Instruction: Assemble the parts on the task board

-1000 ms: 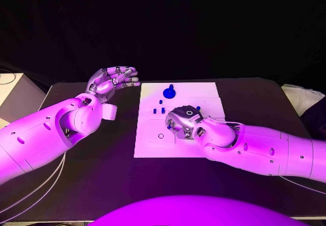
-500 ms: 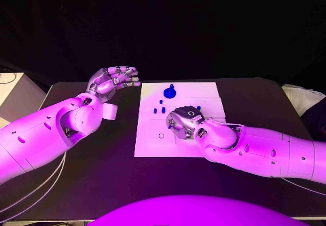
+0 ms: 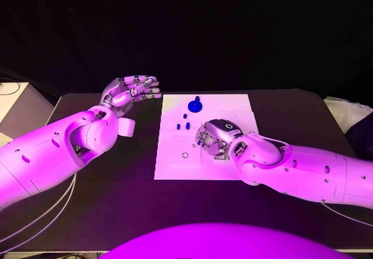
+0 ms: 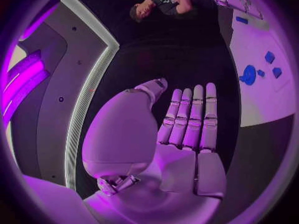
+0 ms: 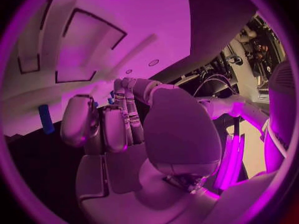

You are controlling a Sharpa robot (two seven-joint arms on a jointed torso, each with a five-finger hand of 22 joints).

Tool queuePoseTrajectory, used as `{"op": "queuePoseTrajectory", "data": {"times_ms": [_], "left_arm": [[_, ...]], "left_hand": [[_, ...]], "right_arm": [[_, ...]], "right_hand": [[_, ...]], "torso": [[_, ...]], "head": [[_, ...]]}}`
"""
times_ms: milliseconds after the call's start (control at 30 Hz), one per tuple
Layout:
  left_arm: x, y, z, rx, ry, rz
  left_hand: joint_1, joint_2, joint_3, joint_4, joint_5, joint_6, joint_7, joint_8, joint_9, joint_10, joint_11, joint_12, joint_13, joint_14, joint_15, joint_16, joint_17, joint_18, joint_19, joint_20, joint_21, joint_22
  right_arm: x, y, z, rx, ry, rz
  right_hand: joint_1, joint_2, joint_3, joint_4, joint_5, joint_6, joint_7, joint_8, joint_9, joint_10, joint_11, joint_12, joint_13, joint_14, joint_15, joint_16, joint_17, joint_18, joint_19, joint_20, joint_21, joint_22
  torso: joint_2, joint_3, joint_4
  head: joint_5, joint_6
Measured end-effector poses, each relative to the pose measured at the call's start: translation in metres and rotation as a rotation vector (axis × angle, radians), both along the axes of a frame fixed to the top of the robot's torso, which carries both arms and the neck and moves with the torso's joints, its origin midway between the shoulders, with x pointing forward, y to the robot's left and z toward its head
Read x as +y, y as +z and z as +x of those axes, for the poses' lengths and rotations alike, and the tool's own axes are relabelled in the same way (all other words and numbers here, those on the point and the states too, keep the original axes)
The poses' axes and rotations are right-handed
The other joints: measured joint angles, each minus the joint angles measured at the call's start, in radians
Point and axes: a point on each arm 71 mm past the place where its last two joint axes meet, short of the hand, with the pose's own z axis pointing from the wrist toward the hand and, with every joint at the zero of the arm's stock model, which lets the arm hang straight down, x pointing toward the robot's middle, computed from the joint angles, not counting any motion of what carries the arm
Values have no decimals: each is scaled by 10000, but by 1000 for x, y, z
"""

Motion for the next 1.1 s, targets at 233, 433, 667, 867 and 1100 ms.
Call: {"op": "queuePoseTrajectory", "data": {"times_ms": [233, 433, 667, 867, 1100], "left_arm": [[0, 0, 0, 15, -1, 9], [0, 0, 0, 35, -10, 15], [0, 0, 0, 67, -19, 27], [0, -1, 0, 92, -23, 37], [-1, -1, 0, 122, -35, 45]], "left_hand": [[51, 51, 0, 0, 0, 0, 0, 0, 0, 0, 0, 0, -1, -36, 36, 0, 12, 1, 37, 37, -39, -14], [51, 51, 0, 0, 0, 0, 0, 0, 1, 0, 0, 0, -1, -36, 36, 0, 12, 0, 37, 37, -39, -14], [93, 93, 0, 0, 0, 0, 0, 0, -8, 0, 0, 0, -2, -36, 35, 0, 11, 0, 37, 37, -38, -23], [93, 92, 0, 0, 0, 0, 0, 0, -8, 0, 0, 0, -2, -36, 35, 0, 19, 1, 37, 37, -38, -23], [92, 92, 0, 0, 0, 0, 0, 0, -7, 0, 0, 0, -2, -36, 35, 0, 19, 1, 37, 37, -38, -22]], "right_arm": [[-7, 19, 15, 1266, -725, 945], [-11, 28, 31, 3017, -1374, 1476], [-12, 25, 42, 5106, -2082, 1916], [-9, 22, 43, 6383, -2444, 2093], [-3, 20, 42, 7056, -2559, 2035]], "right_hand": [[13, 12, 30, -29, -19, -48, 17, -3, 0, 0, 0, 35, 0, 0, 0, 0, -39, 1, 0, 1, 0, -1], [13, 12, 70, -69, -20, -53, 17, 33, 9, 1, 0, 81, 136, 0, 1, -1, -89, 1, 0, 1, -1, -2], [-18, 42, 70, -69, -4, -82, 15, 34, 32, 2, -1, 82, 138, 0, 1, -2, -128, 1, -1, 1, -43, -3], [-44, 66, 69, -70, 45, -86, 16, 33, 32, 2, -1, 80, 137, 0, 1, -2, -144, 1, -1, 2, -43, -4], [-45, 66, 67, -70, 46, -91, 17, 31, 55, 2, -1, 76, 135, 0, 1, -48, -180, 1, -1, 2, -43, 4]], "torso": [[-1, -8, -7], [-6, -20, 2], [-5, -25, 19], [4, -14, 7], [9, -1, -1]], "head": [[51, -6], [124, -26], [245, -36], [300, -36], [293, -37]]}}
